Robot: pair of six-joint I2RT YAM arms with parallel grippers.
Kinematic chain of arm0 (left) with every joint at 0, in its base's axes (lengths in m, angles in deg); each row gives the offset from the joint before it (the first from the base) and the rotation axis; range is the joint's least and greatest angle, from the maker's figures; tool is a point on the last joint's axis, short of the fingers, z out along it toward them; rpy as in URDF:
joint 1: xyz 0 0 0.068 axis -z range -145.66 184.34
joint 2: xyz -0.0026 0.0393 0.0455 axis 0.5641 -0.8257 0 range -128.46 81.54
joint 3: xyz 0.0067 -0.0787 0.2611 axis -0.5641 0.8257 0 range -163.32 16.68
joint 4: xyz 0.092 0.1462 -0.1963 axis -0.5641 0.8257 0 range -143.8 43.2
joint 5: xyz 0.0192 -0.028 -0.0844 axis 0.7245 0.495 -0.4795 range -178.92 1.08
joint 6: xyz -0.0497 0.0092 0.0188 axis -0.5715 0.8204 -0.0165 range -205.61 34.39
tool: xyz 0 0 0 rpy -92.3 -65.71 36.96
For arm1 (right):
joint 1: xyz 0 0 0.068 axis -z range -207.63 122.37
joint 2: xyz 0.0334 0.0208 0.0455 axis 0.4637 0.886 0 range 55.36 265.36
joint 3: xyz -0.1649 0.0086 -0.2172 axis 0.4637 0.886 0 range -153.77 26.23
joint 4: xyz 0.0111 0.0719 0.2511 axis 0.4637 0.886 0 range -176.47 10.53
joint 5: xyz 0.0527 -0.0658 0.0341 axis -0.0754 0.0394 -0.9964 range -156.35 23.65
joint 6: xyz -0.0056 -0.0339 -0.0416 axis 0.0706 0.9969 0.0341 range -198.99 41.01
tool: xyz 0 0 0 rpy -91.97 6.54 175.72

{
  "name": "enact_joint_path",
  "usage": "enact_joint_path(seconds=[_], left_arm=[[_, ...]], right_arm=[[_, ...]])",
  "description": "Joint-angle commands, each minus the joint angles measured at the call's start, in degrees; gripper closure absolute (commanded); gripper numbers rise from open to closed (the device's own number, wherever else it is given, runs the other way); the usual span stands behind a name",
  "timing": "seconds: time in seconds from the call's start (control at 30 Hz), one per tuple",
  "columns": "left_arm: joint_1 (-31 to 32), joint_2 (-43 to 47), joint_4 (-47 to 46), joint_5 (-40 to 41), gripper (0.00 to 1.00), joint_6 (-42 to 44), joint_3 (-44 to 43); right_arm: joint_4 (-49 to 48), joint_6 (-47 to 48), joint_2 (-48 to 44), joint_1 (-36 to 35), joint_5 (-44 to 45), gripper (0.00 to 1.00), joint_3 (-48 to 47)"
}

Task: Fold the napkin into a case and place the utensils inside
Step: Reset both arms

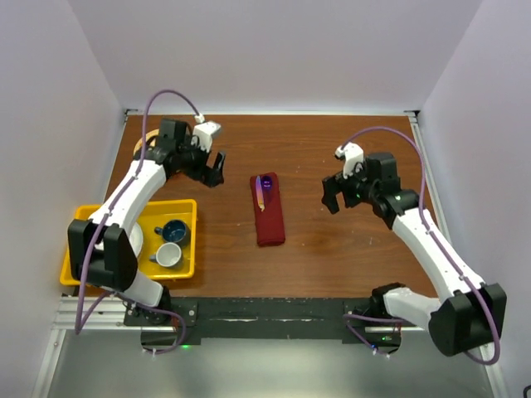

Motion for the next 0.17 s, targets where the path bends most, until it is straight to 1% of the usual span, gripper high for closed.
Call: enact_joint_path(seconds=[0.0, 0.13], left_arm=[[-0.19, 5.42, -0.41, 2.14, 0.0, 0.16, 6.16], [-0.28, 7.1, -2.52, 3.89, 0.0, -1.34, 7.33]], right_arm=[[0.1, -8.24, -5.11, 2.36, -0.17, 0.02, 5.7], [-0.42, -8.86, -6.52, 4.03, -0.09, 0.02, 5.0]])
